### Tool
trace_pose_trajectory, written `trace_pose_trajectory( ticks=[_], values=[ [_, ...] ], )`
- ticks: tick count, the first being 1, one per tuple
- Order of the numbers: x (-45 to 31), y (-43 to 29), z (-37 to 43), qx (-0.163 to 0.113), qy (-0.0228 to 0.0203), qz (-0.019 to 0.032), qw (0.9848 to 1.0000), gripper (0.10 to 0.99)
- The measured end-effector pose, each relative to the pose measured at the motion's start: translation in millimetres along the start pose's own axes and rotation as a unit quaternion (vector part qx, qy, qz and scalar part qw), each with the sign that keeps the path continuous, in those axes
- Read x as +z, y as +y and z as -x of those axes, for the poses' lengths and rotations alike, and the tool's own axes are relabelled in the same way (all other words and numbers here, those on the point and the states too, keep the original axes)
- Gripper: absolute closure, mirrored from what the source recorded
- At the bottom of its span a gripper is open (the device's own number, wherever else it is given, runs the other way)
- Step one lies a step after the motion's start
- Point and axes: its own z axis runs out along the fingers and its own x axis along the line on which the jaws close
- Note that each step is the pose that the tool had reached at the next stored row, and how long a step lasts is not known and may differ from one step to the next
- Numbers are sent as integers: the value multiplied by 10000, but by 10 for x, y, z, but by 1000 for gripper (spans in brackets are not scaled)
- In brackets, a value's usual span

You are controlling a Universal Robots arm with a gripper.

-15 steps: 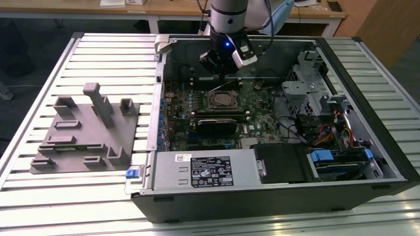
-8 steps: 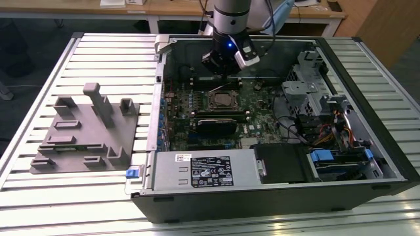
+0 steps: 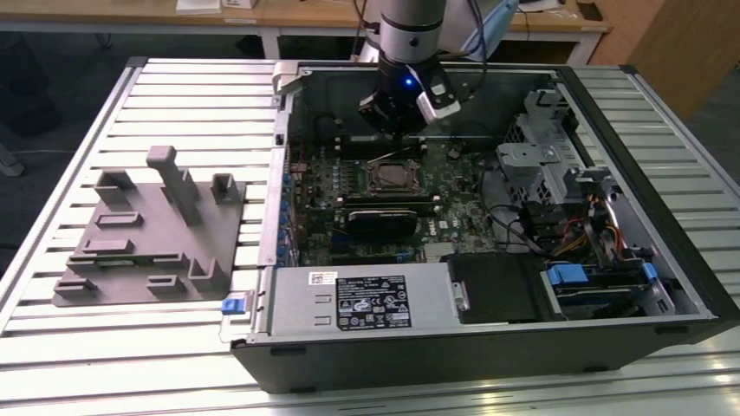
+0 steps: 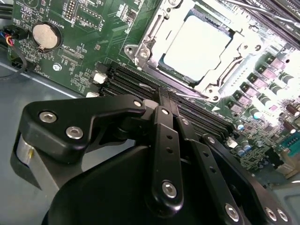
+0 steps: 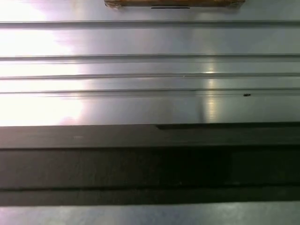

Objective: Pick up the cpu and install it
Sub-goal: 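Install the first cpu locking lever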

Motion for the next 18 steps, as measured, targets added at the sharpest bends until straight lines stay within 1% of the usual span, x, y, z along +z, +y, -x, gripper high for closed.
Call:
trace_pose_trajectory(
  ticks=[11, 18],
  values=[
    [66, -1, 52, 0, 0, -1, 10000, 980],
    [119, -3, 64, 0, 2, -4, 10000, 980]
  ],
)
